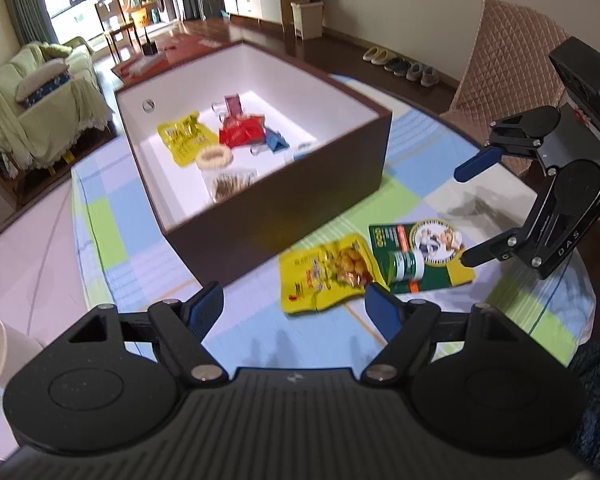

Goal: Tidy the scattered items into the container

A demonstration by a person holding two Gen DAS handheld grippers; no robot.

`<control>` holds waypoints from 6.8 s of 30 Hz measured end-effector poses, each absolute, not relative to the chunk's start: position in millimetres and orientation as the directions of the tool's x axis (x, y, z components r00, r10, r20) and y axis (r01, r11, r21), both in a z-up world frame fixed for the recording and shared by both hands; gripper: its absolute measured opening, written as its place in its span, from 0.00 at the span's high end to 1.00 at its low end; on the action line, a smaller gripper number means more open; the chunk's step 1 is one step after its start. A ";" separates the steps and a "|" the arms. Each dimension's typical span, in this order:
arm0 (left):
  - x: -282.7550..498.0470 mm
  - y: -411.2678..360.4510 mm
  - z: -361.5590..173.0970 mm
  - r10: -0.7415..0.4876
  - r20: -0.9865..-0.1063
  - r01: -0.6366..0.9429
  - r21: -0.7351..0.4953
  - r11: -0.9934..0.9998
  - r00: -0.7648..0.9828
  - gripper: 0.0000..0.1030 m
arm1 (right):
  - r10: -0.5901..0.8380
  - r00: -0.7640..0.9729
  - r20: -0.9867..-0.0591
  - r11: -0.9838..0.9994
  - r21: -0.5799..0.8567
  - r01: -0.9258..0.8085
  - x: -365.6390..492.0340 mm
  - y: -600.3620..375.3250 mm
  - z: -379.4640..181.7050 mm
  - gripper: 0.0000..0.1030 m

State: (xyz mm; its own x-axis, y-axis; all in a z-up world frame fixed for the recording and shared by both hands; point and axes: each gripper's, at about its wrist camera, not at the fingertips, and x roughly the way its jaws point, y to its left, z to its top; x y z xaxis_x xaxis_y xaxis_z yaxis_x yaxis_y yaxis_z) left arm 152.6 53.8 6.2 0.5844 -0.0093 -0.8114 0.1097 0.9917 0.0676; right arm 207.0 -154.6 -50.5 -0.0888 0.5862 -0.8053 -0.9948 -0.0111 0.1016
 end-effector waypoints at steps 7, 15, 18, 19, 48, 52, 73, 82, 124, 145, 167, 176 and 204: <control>156.7 55.9 -23.5 -0.041 -0.848 0.161 0.053 0.986 0.529 0.27 | 0.557 -0.117 -0.822 -0.059 0.102 -0.993 204.7 -138.6 -73.2 0.35; 167.7 65.2 -42.3 -0.079 -0.865 0.205 0.029 0.978 0.496 0.27 | 0.512 -0.122 -0.850 -0.099 0.082 -0.992 204.0 -122.9 -94.4 0.42; 171.2 68.7 -47.0 -0.087 -0.870 0.222 0.026 0.975 0.485 0.28 | 0.498 -0.123 -0.858 -0.136 0.062 -0.989 199.7 -117.7 -100.2 0.52; 172.1 69.3 -48.8 -0.088 -0.872 0.230 0.029 0.973 0.482 0.28 | 0.490 -0.125 -0.863 -0.147 0.060 -0.987 198.3 -115.3 -102.5 0.60; 222.1 13.6 -105.2 -0.065 -0.862 0.640 0.321 0.698 0.503 0.53 | 0.436 0.023 -0.900 0.118 0.032 -0.992 224.0 -178.4 -98.8 0.68; 229.5 15.4 -103.8 -0.099 -0.875 0.661 0.279 0.697 0.474 0.69 | 0.444 0.020 -0.896 0.141 0.048 -0.989 226.3 -184.3 -96.4 0.68; 214.3 43.3 -48.4 -0.153 -0.864 0.505 0.129 0.853 0.480 1.00 | 0.472 -0.007 -0.881 0.155 0.090 -0.984 219.1 -183.8 -89.9 0.69; 244.6 47.6 -49.3 -0.070 -0.867 0.428 0.172 0.887 0.493 0.95 | 0.468 -0.015 -0.884 0.166 0.105 -0.981 219.3 -180.5 -94.3 0.69; 220.3 44.4 -73.1 -0.166 -0.909 0.591 0.102 0.800 0.382 0.45 | 0.538 -0.067 -0.840 0.229 0.222 -0.948 236.2 -181.0 -63.9 0.69; 190.7 30.5 -74.6 -0.215 -0.907 0.627 0.066 0.776 0.362 0.81 | 0.522 -0.078 -0.849 0.247 0.238 -0.939 238.4 -178.3 -71.0 0.68; 174.9 60.3 27.0 -0.148 -0.790 0.447 0.173 0.877 0.595 0.87 | 0.599 -0.042 -0.800 0.208 0.206 -0.956 231.7 -184.1 -33.8 0.69; 195.6 79.6 69.5 -0.091 -0.722 0.392 0.261 0.882 0.686 0.87 | 0.681 -0.009 -0.732 0.188 0.187 -0.964 252.2 -177.6 16.9 0.69; 298.1 77.1 13.1 -0.170 -0.800 0.536 0.211 0.818 0.575 0.82 | 0.761 -0.004 -0.648 0.100 0.124 -0.987 294.5 -109.9 60.7 0.69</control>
State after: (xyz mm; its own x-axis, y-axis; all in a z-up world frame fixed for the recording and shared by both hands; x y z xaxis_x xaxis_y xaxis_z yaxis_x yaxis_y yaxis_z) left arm 298.1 77.1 13.1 0.5749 -0.1701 -0.8004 0.5356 0.8177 0.2109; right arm 294.5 -109.9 60.7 -0.0044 0.7613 -0.6484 -0.9872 0.1002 0.1244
